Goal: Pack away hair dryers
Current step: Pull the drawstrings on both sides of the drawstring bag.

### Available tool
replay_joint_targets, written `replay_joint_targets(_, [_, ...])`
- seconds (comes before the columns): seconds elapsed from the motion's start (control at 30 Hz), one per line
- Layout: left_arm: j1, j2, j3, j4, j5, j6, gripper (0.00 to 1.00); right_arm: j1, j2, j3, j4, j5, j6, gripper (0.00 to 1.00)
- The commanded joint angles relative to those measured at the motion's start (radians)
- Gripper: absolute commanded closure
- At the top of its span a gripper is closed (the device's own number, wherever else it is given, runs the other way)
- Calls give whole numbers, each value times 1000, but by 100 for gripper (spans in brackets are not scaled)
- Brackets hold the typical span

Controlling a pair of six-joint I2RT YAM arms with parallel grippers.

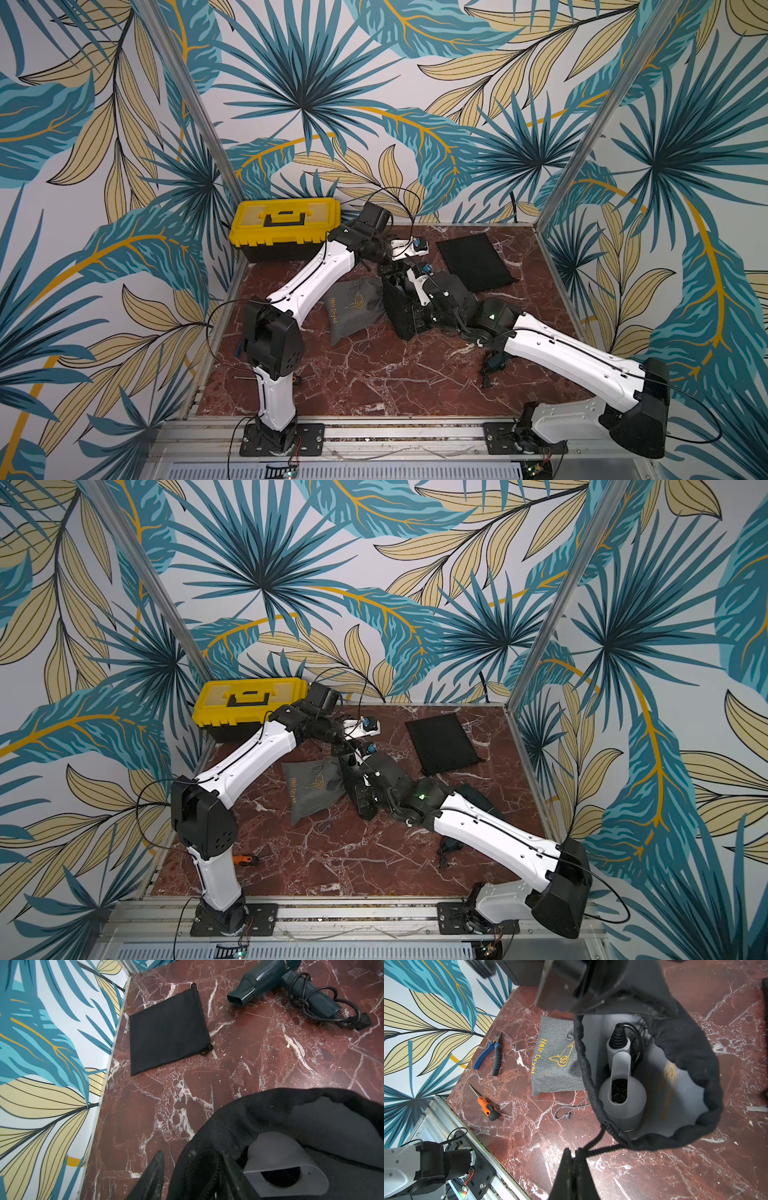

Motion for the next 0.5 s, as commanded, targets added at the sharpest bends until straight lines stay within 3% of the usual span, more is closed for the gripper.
replay_joint_targets(0.0, [-4,-3,52,-10,17,-9,55,5,-3,-7,10,-2,1,100])
replay_joint_targets(0.13, [-4,7,68,-11,17,-20,63,5,-2,-7,5,-4,2,100])
replay_joint_targets(0.3, [-7,9,70,-11,15,-15,87,5,-12,-14,5,0,3,100])
replay_joint_targets(0.47, [-10,8,67,-12,4,-6,94,6,-9,-14,9,2,2,100])
